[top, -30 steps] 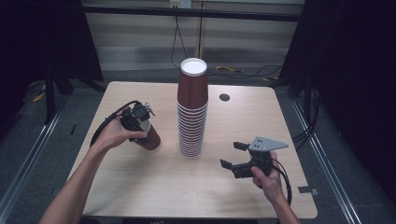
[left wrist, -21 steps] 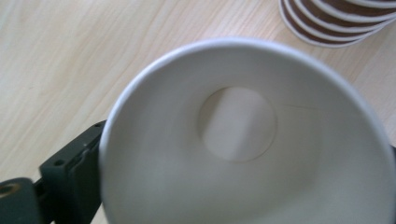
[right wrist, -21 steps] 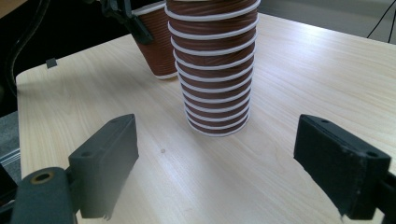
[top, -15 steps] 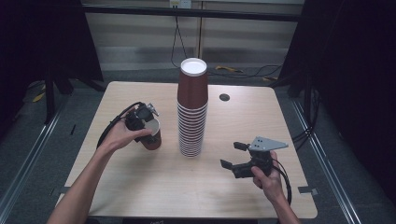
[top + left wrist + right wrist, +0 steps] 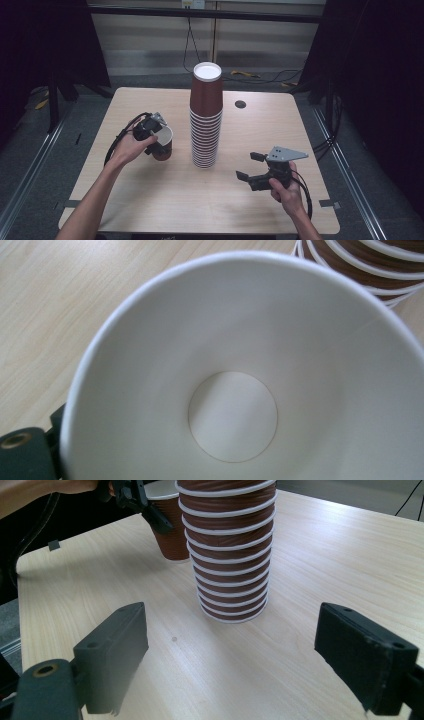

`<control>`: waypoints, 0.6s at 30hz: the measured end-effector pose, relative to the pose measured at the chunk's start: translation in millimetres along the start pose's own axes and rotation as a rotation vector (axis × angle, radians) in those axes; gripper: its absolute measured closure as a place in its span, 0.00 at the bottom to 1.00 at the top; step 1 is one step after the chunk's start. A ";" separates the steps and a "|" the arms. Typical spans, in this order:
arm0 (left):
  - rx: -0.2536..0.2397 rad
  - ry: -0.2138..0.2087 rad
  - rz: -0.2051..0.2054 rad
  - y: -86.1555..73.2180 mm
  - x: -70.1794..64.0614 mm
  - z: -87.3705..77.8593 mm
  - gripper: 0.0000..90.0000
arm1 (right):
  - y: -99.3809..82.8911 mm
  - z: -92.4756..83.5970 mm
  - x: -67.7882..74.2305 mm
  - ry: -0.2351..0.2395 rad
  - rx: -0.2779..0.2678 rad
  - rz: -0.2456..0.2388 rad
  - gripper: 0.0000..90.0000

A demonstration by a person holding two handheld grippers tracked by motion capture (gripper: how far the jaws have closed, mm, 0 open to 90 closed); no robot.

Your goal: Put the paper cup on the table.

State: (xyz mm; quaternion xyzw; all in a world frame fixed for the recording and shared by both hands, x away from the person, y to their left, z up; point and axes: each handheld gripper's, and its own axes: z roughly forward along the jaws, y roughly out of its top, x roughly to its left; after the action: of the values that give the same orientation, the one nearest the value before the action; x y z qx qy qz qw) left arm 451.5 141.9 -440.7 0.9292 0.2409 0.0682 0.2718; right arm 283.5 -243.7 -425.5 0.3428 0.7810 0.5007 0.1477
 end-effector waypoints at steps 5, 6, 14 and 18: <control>-0.040 -0.002 -0.012 -8.3 1.5 1.3 0.06 | -0.1 0.2 0.1 0.000 0.001 0.002 0.15; -0.042 -0.007 -0.016 -10.4 2.0 1.2 0.06 | -0.2 0.5 0.1 0.000 0.002 0.001 0.15; -0.099 -0.023 -0.053 -20.6 3.5 6.2 0.16 | -0.4 0.9 -0.2 0.001 0.008 0.002 0.15; -0.093 -0.027 -0.029 -22.5 3.6 5.2 0.16 | -0.5 0.8 -0.8 0.000 0.007 0.004 0.15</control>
State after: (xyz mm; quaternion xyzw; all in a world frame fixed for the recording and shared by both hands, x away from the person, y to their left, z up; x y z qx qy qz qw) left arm 446.7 157.8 -457.2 0.9128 0.2473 0.0631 0.3188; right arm 284.3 -243.8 -426.4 0.3451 0.7821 0.4981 0.1455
